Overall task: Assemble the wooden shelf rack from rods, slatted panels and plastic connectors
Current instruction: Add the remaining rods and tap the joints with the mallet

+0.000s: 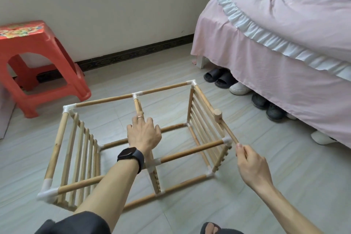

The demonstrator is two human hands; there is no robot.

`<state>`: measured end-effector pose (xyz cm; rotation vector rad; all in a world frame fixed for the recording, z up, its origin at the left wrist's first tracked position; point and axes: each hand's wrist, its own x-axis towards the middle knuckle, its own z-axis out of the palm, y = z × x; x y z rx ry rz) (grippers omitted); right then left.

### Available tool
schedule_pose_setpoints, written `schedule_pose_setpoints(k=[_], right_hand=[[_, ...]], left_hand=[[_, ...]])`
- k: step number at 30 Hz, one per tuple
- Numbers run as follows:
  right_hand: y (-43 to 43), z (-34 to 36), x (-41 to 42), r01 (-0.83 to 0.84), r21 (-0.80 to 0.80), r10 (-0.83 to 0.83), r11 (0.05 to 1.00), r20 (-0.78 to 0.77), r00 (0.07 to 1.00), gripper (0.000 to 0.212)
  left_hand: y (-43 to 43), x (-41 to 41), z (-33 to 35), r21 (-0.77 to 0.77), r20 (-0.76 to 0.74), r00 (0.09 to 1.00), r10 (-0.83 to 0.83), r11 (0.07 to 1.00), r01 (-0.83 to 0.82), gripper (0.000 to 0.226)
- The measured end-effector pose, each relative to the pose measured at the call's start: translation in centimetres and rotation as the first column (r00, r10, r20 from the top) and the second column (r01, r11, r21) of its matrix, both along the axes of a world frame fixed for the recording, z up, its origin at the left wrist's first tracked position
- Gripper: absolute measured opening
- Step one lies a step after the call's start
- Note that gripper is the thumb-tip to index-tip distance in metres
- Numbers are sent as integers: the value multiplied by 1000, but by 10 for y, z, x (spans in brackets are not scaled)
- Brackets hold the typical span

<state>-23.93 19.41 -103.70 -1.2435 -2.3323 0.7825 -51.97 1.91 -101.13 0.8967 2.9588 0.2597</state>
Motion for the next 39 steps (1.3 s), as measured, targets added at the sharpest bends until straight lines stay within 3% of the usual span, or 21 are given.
schedule_pose_setpoints(k=[3, 6, 7, 9, 11, 14, 17, 18, 20, 22, 26, 29, 32, 35, 39], right_hand=[[-12, -3, 23, 24, -15, -26, 1000, -93, 995, 46], [-21, -6, 47, 82, 25, -76, 996, -187, 979, 45], [-22, -5, 53, 84, 30, -77, 996, -187, 979, 45], [-22, 0, 62, 35, 18, -34, 999, -43, 998, 47], [-21, 6, 66, 11, 37, -13, 999, 55, 998, 47], [-19, 15, 72, 57, 122, -40, 991, -136, 990, 43], [-14, 20, 70, 19, 84, -26, 996, 87, 996, 48], [-13, 20, 71, 23, 58, -28, 998, 91, 995, 51], [-17, 17, 74, 37, 63, -32, 997, -77, 996, 51], [-16, 19, 71, 29, 66, -21, 997, -121, 992, 49], [-5, 24, 55, 25, -86, -14, 996, 125, 992, 46], [-15, 25, 42, 14, -67, -17, 998, -46, 999, 44], [-37, 23, 24, -93, -100, 78, 991, -142, 987, 47], [-62, 17, -1, -272, -133, 255, 953, -134, 958, 50], [-91, 15, -33, -426, -113, 413, 898, -121, 903, 49]], left_hand=[[-15, 31, -2, -39, 33, 958, -284, 958, 285, 58], [-21, 57, -3, -123, 35, 898, -438, 890, 439, 74], [-23, 64, -6, -143, 26, 889, -458, 878, 457, 69], [-24, 73, -13, -153, -8, 882, -471, 872, 464, 55], [-26, 77, -19, -126, -59, 889, -455, 886, 445, 51], [-25, 76, -21, -90, -82, 885, -458, 888, 451, 54], [-23, 74, -21, -113, -70, 890, -450, 890, 441, 54], [-22, 74, -20, -125, -60, 896, -441, 894, 431, 53], [-18, 72, -19, -152, -46, 907, -419, 900, 408, 53], [-10, 72, -17, -173, -40, 925, -379, 914, 367, 54], [14, 79, -14, -159, -3, 968, -252, 955, 249, 49], [5, 81, -19, -37, -24, 970, -243, 970, 242, 49], [-39, 74, -27, 64, -113, 975, -193, 977, 201, 57], [-99, 61, -38, 135, -181, 980, -76, 986, 102, 51], [-154, 47, -42, -25, -222, 975, -4, 1000, -1, 50]])
